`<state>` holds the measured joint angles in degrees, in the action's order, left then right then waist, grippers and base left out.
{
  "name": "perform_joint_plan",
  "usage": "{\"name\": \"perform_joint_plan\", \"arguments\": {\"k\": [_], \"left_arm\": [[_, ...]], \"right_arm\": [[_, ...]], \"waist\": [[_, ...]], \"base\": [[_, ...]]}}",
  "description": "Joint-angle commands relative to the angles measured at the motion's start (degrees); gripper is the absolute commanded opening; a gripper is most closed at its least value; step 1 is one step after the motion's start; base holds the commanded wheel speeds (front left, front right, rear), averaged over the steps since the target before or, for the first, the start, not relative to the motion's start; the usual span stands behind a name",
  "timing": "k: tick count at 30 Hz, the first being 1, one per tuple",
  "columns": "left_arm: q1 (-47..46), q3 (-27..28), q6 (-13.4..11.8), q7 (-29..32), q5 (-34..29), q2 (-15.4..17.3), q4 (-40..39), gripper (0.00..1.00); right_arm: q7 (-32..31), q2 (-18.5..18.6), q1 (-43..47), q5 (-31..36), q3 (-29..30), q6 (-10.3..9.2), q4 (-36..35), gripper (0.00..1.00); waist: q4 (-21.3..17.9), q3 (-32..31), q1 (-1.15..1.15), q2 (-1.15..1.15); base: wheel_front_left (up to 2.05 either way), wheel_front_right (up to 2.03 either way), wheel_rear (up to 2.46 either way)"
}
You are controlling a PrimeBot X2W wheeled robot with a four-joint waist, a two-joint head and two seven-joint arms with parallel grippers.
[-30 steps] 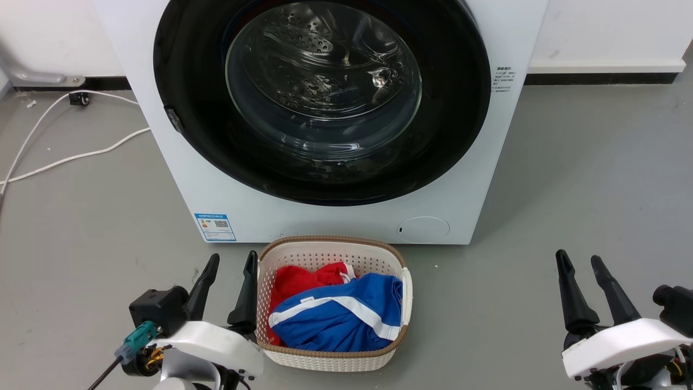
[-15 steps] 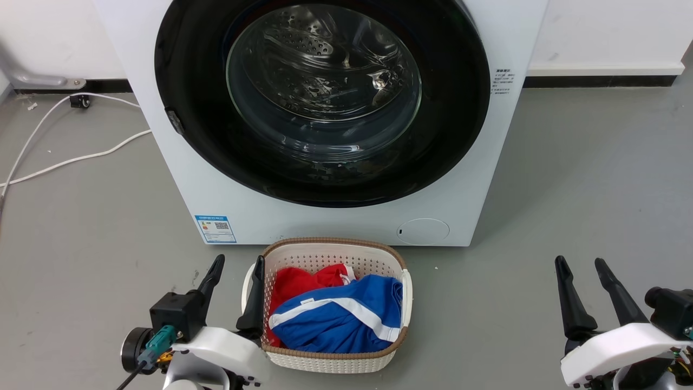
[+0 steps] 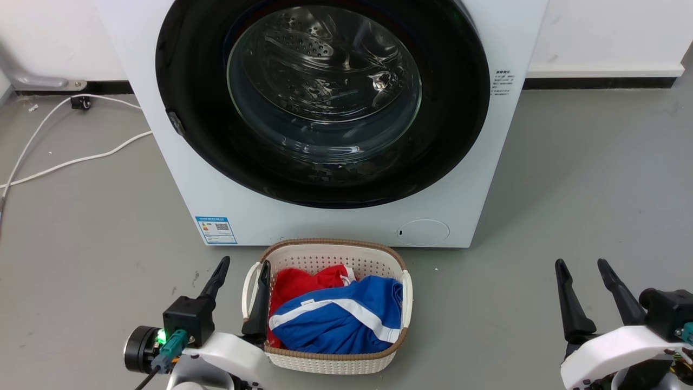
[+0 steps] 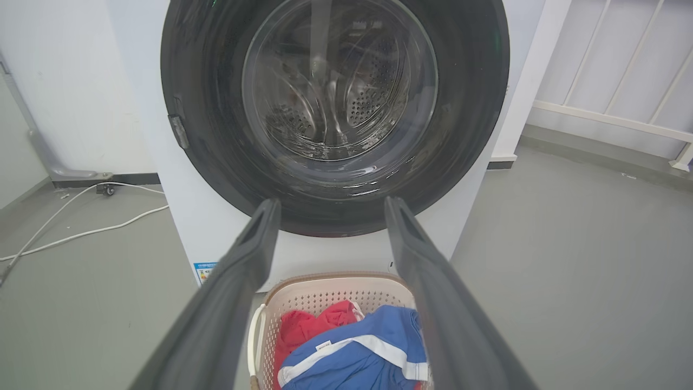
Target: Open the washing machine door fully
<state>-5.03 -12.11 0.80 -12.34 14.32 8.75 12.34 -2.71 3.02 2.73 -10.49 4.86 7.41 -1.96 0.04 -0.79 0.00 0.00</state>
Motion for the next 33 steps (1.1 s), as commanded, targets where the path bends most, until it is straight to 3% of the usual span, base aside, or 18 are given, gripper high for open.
{"name": "perform_joint_plan", "arguments": {"k": [1,25,33], "left_arm": [[-0.9,-0.1,0.1,-0.5,-0.9,0.2,-0.1,1.00],[-1.0,0.3,0.2,-3.0,-6.3,-0.9,1.9,1.00],[-0.6,0.8,0.3,-2.9,-5.4,-1.2,2.3,1.00]], "right_arm": [[0.1,-0.1,0.3,1.2,0.0,0.11,-0.7,1.00],[1.8,-0.2,-0.1,6.3,0.4,0.07,1.2,1.00],[2.5,-0.2,-0.6,4.6,0.6,0.08,2.5,1.00]], "waist": [[0.0,0.0,0.00,0.00],[0.3,0.2,0.00,0.00],[0.4,0.2,0.00,0.00]], "base": [[0.00,0.00,0.00],[0.00,0.00,0.00],[0.00,0.00,0.00]]}}
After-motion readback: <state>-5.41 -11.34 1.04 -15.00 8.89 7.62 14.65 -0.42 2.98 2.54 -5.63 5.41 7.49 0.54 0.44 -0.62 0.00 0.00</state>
